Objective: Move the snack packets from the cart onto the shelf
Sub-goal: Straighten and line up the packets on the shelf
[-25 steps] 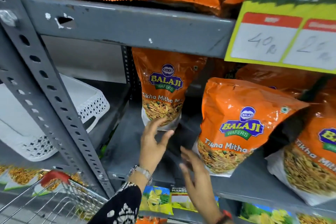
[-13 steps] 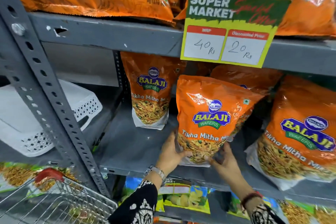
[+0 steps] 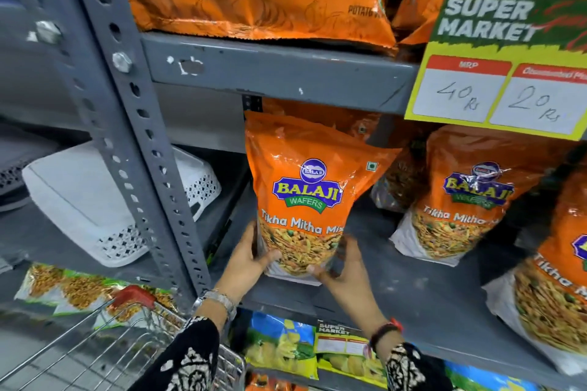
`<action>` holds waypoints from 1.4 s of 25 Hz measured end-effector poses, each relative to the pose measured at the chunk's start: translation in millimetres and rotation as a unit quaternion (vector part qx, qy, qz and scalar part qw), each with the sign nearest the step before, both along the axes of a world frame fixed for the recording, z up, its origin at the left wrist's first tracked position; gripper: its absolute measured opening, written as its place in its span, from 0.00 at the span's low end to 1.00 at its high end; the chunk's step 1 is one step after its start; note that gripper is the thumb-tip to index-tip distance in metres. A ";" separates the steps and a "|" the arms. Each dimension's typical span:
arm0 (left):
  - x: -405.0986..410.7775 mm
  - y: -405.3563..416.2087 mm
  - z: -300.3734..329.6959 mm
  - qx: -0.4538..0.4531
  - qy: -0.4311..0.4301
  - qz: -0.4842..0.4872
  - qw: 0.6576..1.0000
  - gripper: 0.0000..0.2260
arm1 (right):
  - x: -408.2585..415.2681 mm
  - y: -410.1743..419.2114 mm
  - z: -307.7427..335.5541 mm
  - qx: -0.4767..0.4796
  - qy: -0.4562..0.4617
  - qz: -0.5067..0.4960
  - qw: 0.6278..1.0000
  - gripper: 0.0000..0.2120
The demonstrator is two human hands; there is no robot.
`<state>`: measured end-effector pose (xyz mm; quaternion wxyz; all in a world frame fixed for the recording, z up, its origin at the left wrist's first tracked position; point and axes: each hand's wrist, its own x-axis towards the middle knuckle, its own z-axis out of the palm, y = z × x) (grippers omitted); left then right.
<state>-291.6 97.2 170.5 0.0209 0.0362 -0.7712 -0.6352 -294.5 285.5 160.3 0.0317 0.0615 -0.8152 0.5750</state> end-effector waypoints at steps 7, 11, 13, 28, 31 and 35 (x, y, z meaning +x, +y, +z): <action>3.0 -3.4 -12.2 0.008 0.011 0.041 0.999 0.31 | -4.0 -7.9 -3.8 0.001 -0.024 0.004 1.000 0.31; 4.5 -4.0 -11.2 0.010 0.019 0.048 0.999 0.33 | -4.3 -10.0 -3.0 0.001 -0.028 0.031 0.999 0.32; 11.0 3.9 -8.9 0.031 0.034 0.079 0.996 0.35 | 1.3 -0.8 -2.9 0.016 -0.027 0.034 0.999 0.34; 7.5 214.5 30.6 -0.046 0.135 0.027 0.989 0.30 | -0.6 173.0 34.7 -0.051 0.036 -0.194 0.979 0.52; -31.0 233.0 25.8 -0.004 0.022 -0.023 0.999 0.34 | -20.0 173.2 21.4 -0.115 -0.043 -0.181 0.976 0.48; -62.1 245.4 16.9 -0.013 0.009 -0.034 0.999 0.29 | -38.6 176.0 7.2 -0.158 -0.062 -0.154 0.974 0.57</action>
